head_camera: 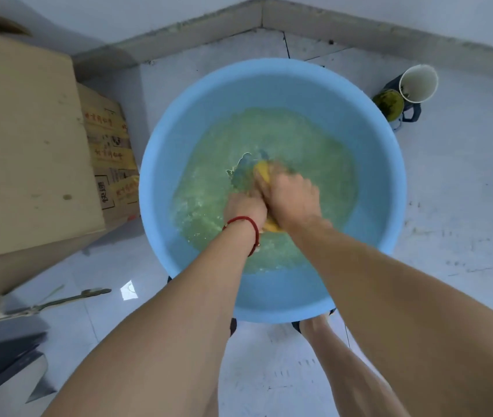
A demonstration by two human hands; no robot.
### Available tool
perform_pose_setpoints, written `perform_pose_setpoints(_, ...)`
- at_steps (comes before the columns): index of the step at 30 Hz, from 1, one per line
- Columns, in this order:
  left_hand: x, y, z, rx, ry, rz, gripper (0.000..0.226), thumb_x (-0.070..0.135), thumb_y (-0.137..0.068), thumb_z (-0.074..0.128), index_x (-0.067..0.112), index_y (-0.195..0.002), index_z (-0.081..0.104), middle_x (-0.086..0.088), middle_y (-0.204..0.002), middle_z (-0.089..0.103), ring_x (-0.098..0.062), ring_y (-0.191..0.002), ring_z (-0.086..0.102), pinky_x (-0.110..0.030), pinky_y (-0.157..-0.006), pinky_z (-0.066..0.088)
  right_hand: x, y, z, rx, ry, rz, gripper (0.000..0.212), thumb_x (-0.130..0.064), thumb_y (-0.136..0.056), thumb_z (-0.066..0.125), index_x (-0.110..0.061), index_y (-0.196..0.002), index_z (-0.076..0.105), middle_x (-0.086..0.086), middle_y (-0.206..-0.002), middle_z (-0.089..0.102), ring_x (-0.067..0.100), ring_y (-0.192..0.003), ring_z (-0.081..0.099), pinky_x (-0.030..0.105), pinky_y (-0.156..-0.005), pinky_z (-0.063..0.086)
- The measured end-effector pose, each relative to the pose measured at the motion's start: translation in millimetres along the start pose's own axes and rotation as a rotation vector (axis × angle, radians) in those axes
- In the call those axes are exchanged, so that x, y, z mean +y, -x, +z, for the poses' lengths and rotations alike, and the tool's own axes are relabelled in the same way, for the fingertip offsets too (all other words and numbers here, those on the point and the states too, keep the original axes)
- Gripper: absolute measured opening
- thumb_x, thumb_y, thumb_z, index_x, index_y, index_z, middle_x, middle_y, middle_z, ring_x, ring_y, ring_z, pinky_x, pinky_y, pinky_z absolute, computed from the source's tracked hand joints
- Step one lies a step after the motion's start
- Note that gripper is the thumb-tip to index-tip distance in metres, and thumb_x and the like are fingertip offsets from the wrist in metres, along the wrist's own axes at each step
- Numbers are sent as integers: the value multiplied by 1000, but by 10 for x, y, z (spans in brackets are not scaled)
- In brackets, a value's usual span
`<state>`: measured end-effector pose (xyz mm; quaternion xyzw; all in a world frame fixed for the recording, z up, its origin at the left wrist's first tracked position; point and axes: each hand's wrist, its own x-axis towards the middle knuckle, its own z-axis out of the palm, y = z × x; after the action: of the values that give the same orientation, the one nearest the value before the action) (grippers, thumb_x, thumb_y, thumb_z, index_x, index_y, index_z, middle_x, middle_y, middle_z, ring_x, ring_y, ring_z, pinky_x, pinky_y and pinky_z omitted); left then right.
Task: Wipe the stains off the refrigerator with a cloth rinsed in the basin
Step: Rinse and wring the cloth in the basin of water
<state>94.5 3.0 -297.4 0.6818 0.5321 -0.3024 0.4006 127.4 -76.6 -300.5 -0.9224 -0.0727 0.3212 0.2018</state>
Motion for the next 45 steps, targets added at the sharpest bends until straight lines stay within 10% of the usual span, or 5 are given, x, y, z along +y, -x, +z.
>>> perform_pose_setpoints(6,-229,-79,-115,160,309,-128,52,56,-88,44,43,-138,37,-14,-129,54,-43,-105,63,-56,-83,60,306,-123,162,332,361,33,34,-42,-103,56,-25,-131,52,15,-125,51,38,-111,50,55,-84,48)
perform_pose_setpoints(13,-75,-187,1,-241,639,-309,64,78,-75,52,21,-95,73,-11,-108,76,-28,-96,73,-53,-91,59,-271,185,179,92,-844,432,35,-46,-101,47,-21,-114,68,10,-115,70,36,-113,62,46,-104,48)
perform_pose_setpoints(26,-294,-177,-107,166,374,-150,46,33,-101,38,45,-144,29,-9,-126,55,-40,-115,59,-61,-90,56,257,2,130,300,370,51,39,-43,-100,48,-21,-132,51,15,-132,49,37,-108,49,53,-80,50)
perform_pose_setpoints(34,-10,-285,37,-255,593,-304,62,70,-73,53,16,-96,73,-6,-105,77,-26,-92,74,-40,-90,58,-369,224,163,166,-950,566,45,-46,-88,46,-21,-115,71,11,-118,71,34,-113,61,44,-104,48)
perform_pose_setpoints(45,-267,-146,-118,156,299,-23,37,54,-92,34,53,-128,43,-9,-125,60,-39,-108,64,-58,-86,58,4,-3,108,296,299,90,40,-40,-103,42,-10,-127,54,18,-126,52,41,-119,49,54,-92,46)
